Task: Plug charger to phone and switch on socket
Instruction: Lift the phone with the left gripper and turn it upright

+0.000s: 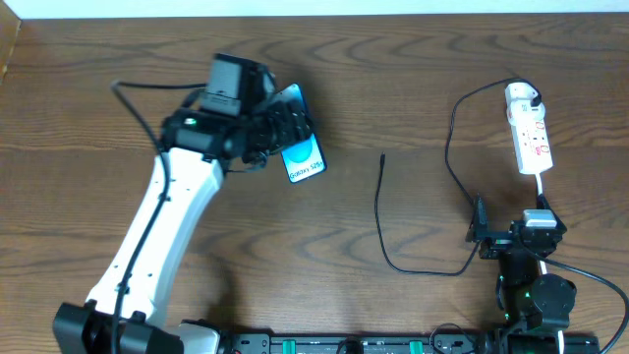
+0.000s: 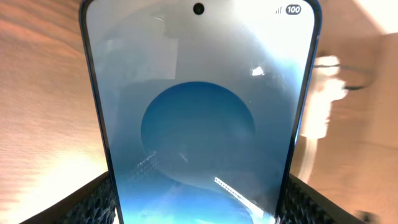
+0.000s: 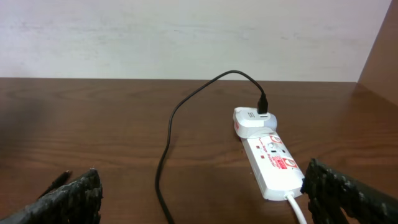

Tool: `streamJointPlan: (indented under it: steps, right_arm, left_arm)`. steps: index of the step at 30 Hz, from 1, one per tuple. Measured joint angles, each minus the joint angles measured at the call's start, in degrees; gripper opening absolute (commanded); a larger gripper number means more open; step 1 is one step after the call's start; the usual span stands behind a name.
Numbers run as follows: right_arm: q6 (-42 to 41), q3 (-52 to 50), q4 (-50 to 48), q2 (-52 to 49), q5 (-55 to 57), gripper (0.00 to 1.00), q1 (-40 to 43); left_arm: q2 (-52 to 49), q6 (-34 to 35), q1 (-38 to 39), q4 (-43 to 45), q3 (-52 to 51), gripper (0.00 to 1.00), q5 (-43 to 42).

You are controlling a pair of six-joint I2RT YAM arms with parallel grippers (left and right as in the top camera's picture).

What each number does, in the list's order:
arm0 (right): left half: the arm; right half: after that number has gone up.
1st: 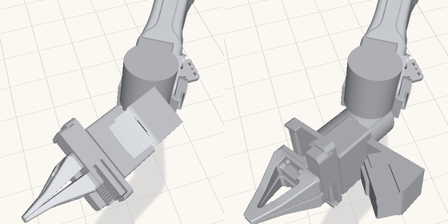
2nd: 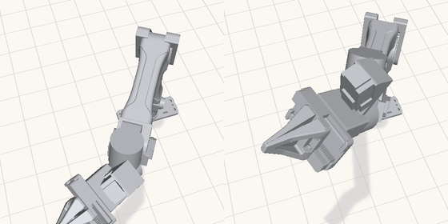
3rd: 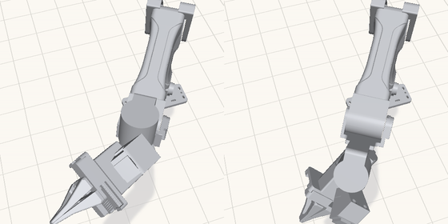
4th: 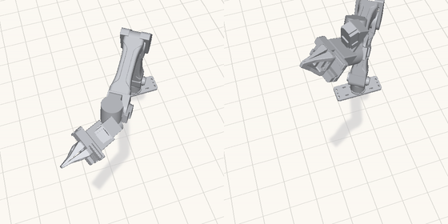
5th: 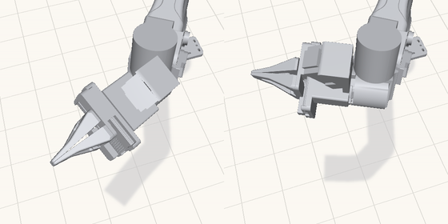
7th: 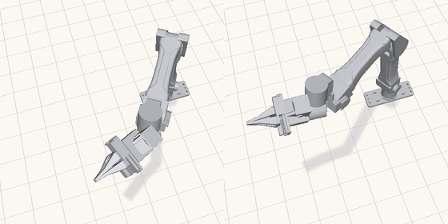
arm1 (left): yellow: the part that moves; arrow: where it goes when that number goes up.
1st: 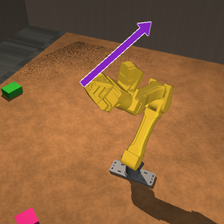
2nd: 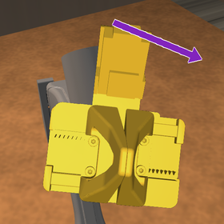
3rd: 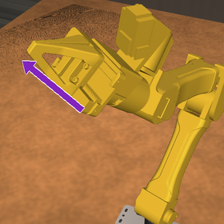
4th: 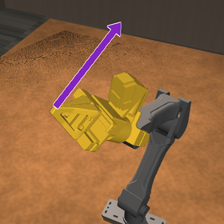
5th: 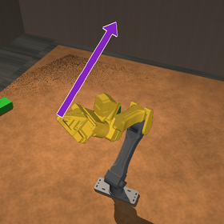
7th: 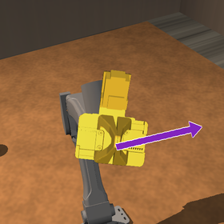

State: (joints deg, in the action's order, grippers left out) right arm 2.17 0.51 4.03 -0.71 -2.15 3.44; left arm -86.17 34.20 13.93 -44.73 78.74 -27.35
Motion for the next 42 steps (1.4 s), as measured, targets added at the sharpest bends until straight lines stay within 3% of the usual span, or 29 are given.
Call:
streamJointPlan:
  steps: [11,16,27,42]
  right_arm:
    - [0.00,0.00,-0.02,0.00,0.02,0.99,0.00]
    - [0.00,0.00,-0.02,0.00,0.02,0.99,0.00]
    - [0.00,0.00,0.00,0.00,0.02,0.99,0.00]
    - [0.00,0.00,0.00,0.00,0.02,0.99,0.00]
  left_arm:
    - [0.26,11.39,-12.96,0.00,-0.02,0.08,-35.65]
    - [0.24,17.46,-14.71,-0.02,-0.02,0.07,-46.40]
    - [0.24,31.76,-14.91,0.00,-0.02,0.07,-51.91]
    - [0.24,36.26,-14.91,0.00,-0.02,0.07,-52.26]
